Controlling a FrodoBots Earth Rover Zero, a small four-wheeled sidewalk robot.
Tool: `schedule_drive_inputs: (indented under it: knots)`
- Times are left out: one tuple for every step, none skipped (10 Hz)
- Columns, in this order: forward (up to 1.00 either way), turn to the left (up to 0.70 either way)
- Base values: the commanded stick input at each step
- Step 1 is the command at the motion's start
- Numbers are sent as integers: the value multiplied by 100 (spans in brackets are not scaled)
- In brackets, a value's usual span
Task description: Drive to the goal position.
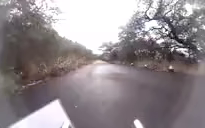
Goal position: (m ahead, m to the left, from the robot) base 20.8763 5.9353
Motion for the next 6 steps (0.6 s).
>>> schedule_drive_inputs:
  knots:
    - [100, -23]
    - [100, 0]
    - [100, 0]
    - [100, 0]
    - [100, 0]
    - [100, 0]
